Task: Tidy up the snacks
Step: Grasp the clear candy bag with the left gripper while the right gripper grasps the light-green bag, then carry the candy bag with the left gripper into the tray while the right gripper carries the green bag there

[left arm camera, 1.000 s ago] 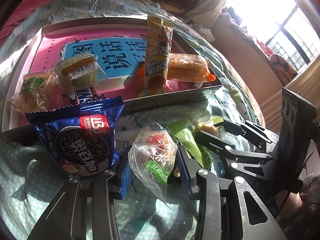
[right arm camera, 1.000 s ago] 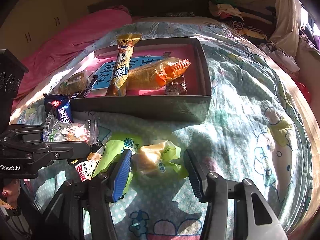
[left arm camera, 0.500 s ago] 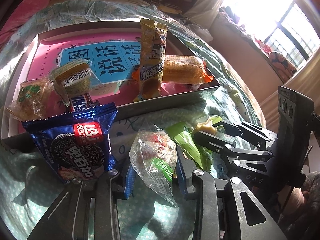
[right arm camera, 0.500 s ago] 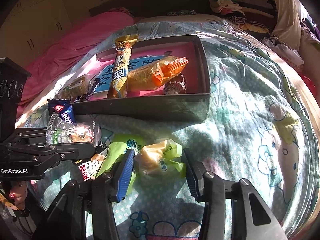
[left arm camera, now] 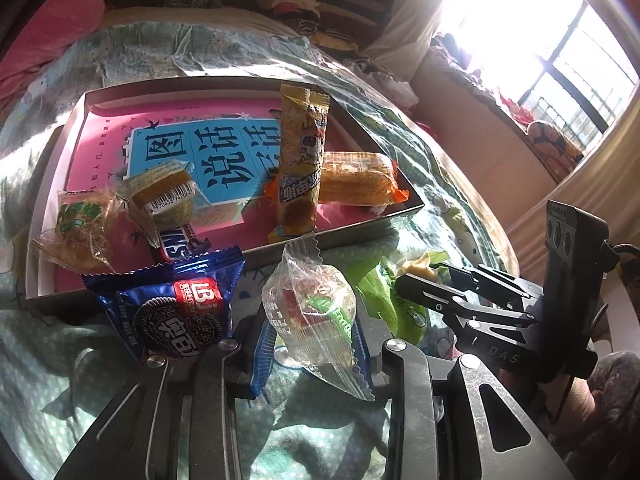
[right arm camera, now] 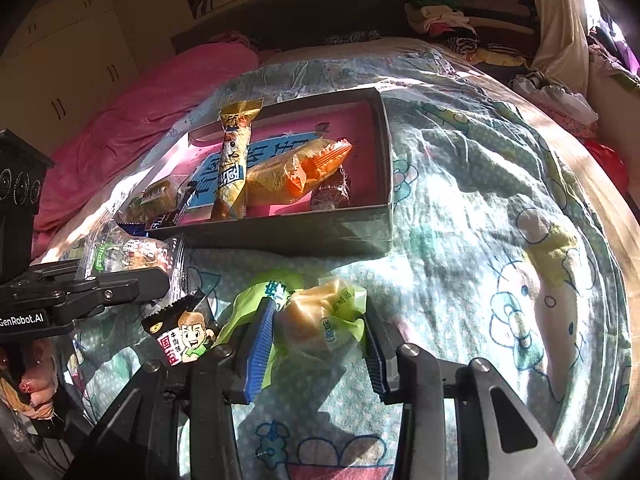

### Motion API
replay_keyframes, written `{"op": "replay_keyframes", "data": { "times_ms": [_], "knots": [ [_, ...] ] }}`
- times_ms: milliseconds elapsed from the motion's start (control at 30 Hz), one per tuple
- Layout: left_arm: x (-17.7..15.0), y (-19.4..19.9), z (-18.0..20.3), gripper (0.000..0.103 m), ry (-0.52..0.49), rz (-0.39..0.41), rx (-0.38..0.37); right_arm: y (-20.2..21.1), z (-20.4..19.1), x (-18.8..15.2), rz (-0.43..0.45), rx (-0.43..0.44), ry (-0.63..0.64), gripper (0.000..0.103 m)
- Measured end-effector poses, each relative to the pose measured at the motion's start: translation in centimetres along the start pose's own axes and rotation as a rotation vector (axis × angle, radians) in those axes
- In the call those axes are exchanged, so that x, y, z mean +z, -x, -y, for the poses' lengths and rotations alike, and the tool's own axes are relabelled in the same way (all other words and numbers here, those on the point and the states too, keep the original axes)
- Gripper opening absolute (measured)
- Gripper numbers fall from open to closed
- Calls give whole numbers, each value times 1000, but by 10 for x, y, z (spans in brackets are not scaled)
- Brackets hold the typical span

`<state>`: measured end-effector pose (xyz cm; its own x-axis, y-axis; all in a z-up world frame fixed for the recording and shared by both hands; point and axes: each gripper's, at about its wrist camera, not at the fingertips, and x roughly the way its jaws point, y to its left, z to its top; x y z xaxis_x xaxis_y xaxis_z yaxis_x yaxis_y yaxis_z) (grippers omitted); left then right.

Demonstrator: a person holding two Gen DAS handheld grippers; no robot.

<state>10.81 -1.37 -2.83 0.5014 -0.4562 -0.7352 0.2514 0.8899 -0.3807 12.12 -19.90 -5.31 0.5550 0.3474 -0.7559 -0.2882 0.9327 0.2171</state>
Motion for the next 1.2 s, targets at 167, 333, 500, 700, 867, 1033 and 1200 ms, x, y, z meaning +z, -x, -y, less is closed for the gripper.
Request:
{"op": "replay_keyframes", "data": {
  "times_ms": [167,333,500,700,867,1033,1200],
  "knots": [
    [3,7,-1,35,2,18,-6,8,10,2,21,12,-56,41],
    [3,10,1,34,-11,32,-3,11,11,4,22,15,-62,34],
    [2,8,-2,34,-5,18,4,5,12,1,-5,26,-68,35],
    [-1,-2,-7,34,32,-17,-5,-5,6,-3,-42,43,-57,38],
    [-1,-6,-8,34,33,-26,0,-14,-4,-6,-65,41,-19,43],
    [-3,-10,-8,34,35,-26,2,-16,-11,-9,-62,24,20,43],
    [-1,-10,-6,34,25,-19,7,-12,-23,-9,-55,-7,89,39]
  ]
}}
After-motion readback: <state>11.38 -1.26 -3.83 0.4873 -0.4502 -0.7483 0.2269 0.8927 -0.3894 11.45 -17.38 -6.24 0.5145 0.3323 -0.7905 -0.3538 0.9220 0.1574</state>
